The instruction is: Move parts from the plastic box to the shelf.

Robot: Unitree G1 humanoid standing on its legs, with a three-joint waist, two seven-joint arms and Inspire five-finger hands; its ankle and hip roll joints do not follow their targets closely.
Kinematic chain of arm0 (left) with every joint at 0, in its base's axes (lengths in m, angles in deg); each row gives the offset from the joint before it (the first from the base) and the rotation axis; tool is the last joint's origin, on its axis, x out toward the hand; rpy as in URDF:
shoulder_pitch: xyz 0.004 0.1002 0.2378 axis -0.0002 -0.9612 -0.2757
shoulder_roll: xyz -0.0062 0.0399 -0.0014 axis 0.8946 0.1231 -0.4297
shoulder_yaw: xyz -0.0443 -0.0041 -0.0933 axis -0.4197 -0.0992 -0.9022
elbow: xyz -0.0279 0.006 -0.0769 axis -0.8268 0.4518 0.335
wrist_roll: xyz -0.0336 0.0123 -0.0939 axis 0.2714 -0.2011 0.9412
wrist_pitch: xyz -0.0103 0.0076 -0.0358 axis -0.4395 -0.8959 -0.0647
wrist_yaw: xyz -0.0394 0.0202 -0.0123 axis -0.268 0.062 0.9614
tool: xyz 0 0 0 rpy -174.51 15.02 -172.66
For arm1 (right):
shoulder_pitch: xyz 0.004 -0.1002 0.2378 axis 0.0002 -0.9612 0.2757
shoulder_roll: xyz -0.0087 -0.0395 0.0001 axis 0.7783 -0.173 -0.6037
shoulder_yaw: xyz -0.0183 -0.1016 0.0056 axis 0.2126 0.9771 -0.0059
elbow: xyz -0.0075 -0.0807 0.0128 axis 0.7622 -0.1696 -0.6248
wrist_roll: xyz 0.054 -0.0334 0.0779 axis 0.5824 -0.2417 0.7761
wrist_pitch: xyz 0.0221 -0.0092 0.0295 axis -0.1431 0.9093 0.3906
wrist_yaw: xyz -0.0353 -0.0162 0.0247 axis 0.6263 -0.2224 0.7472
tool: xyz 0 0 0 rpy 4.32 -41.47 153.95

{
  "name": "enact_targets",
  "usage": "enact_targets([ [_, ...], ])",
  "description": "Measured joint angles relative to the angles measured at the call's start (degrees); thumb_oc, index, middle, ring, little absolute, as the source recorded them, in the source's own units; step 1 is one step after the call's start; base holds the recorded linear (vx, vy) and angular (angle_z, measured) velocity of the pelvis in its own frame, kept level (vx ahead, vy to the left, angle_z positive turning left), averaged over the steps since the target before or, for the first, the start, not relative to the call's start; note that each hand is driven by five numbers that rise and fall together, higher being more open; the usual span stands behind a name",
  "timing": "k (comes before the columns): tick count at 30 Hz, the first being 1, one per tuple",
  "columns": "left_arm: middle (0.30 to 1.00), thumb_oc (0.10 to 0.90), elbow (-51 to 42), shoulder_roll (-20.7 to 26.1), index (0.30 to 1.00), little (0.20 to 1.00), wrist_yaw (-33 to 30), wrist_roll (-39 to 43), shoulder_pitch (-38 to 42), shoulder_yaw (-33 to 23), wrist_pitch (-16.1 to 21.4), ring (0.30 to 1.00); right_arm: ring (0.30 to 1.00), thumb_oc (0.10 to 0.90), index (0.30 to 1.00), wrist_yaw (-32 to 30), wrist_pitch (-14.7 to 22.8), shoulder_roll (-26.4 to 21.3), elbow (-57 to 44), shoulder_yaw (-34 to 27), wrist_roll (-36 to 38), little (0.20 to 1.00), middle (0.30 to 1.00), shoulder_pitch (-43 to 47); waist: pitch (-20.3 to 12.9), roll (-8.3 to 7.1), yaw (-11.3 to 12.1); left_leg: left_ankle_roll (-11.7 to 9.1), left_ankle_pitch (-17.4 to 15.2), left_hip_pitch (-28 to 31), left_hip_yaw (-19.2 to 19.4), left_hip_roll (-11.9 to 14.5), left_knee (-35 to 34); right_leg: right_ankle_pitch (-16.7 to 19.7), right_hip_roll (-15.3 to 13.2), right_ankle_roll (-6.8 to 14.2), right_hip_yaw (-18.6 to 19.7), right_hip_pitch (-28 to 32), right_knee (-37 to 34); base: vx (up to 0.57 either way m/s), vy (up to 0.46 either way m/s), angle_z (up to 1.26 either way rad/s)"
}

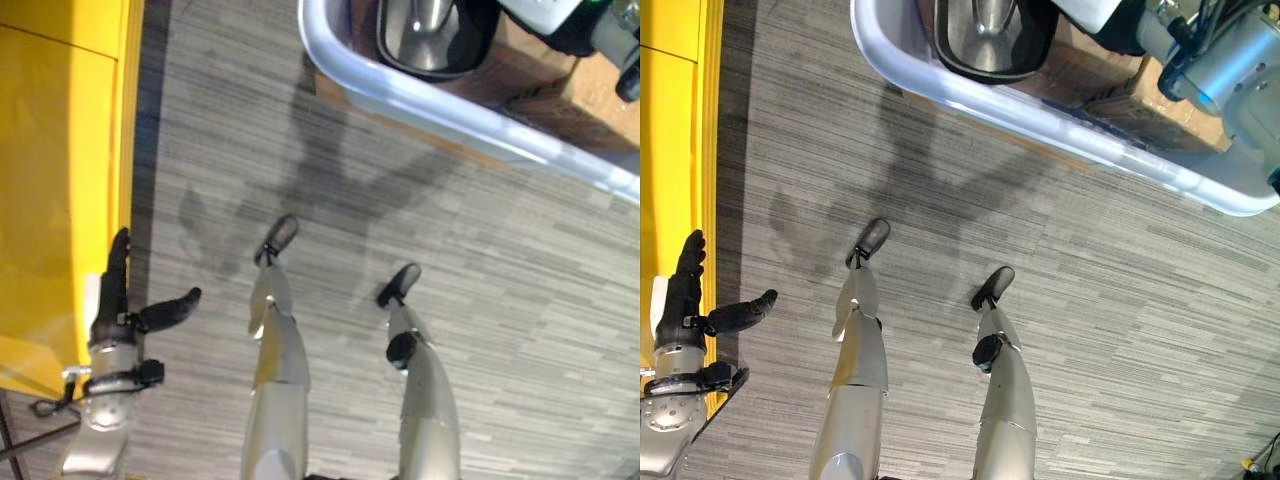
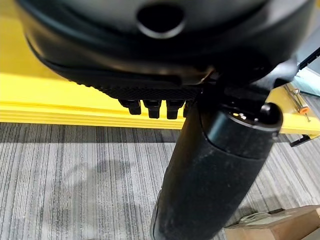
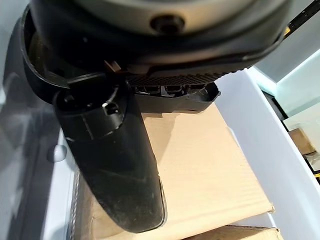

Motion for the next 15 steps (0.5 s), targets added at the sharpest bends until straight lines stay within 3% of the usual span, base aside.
enact_targets([
  [8,1.000,0.900,-0.1,0.0,1.000,1.000,-0.6,0.1,0.0,0.0,0.4,1.000,1.000,0.900,1.000,-0.8,-2.0,2.7,3.9,-1.3,0.0,1.000,1.000,-0.1,-0.1,-0.13,0.9,0.0,0.2,-1.9,-0.4,0.0,0.5,0.0,0.1,-0.1,0.0,-1.9,0.5,0.00,0.000,0.00],
  [9,1.000,0.900,-0.1,0.0,1.000,1.000,-0.7,0.1,0.0,0.0,0.4,1.000,0.616,0.625,0.616,-0.7,-2.3,2.6,4.2,-1.5,0.0,0.616,0.616,-0.1,-0.1,-0.13,1.1,0.0,0.2,-2.3,-0.5,-0.1,0.8,-0.1,0.1,-0.3,-0.1,-2.1,0.5,0.00,0.000,0.00],
  [10,1.000,0.900,-0.1,0.0,1.000,1.000,-0.8,0.1,0.0,0.0,0.4,1.000,0.305,0.404,0.305,-0.6,-2.5,2.6,4.3,-1.6,0.0,0.305,0.305,-0.1,-0.1,-0.14,1.2,0.0,0.2,-2.5,-0.6,-0.1,0.8,-0.2,0.1,-0.4,-0.1,-2.3,0.7,0.00,0.000,0.00],
  [15,1.000,0.900,-0.2,0.1,1.000,1.000,-1.0,0.1,0.0,0.0,0.4,1.000,0.300,0.400,0.300,-1.6,-3.7,3.4,4.0,-4.4,0.0,0.300,0.300,0.1,-0.4,-0.58,1.6,0.2,0.4,-4.0,-1.5,-0.2,1.0,-0.5,-0.1,-0.7,-0.6,-3.8,1.4,-0.01,-0.008,0.03],
])
